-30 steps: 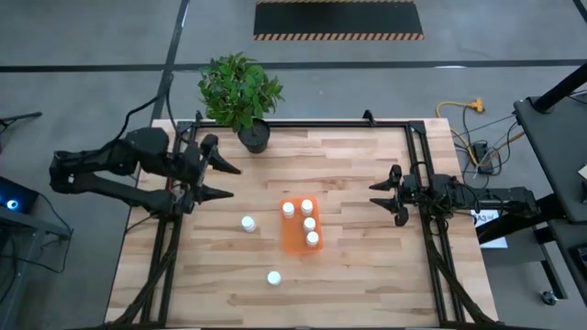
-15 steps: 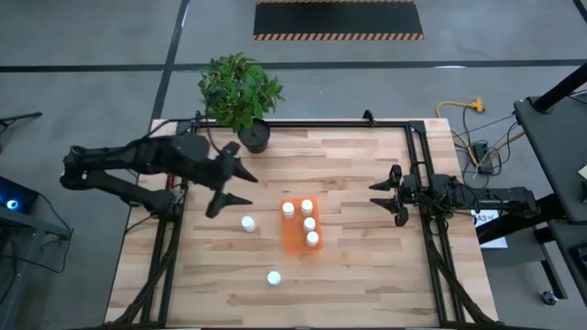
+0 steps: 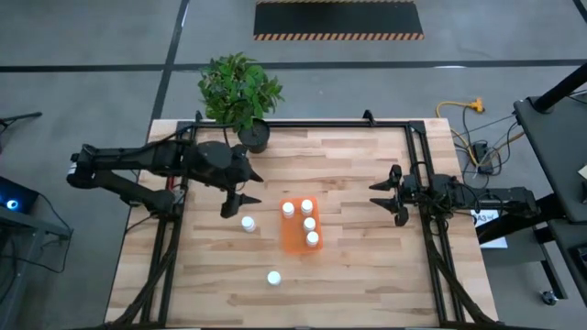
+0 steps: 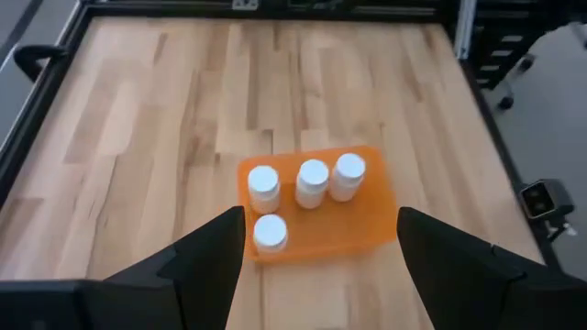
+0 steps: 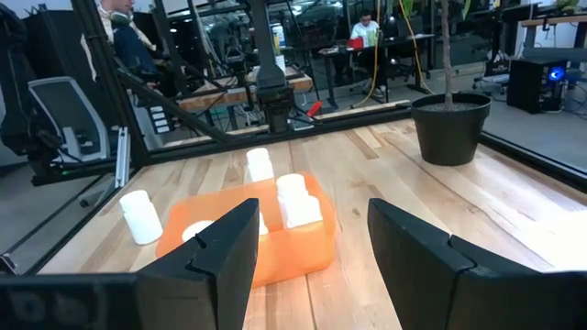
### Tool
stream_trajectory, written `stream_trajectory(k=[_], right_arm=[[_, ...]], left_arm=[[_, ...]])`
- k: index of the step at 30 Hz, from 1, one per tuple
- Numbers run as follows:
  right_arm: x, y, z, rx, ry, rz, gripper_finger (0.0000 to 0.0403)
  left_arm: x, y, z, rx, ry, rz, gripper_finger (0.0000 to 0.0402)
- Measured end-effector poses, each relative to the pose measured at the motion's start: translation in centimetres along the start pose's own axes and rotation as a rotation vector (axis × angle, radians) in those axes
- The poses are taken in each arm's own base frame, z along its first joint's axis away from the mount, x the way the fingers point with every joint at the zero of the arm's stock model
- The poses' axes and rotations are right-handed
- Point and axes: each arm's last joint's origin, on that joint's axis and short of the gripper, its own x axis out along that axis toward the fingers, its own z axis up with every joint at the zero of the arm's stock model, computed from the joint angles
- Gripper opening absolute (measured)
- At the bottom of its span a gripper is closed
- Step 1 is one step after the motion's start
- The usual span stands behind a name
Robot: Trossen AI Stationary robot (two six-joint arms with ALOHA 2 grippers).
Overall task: Pick and place pill bottles into a basket
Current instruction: Put the white pill bottle into the orange container
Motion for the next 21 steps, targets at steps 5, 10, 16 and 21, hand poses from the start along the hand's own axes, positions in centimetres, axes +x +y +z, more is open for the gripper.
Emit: stream_trajectory(k=[5, 10, 16, 21], right_arm=[[0.0, 0.0, 0.0, 0.0, 0.0, 0.0, 0.0194], [0.0, 0.0, 0.0, 0.0, 0.0, 0.0, 0.0194], [0.0, 0.0, 0.0, 0.0, 0.0, 0.0, 0.0194], [0.0, 0.0, 0.0, 0.0, 0.0, 0.0, 0.0194]], left_arm=[[-0.1, 0.1, -0.5, -0.003, 0.113, 0.03, 0.0267], [-0.3, 0.2, -0.1, -0.001, 0.231, 0.075, 0.0267], [0.4, 0.2, 1.4, -0.004, 0.273, 0.079, 0.0267], [2.4, 0.2, 1.4, -0.104, 0.487, 0.088, 0.0267]])
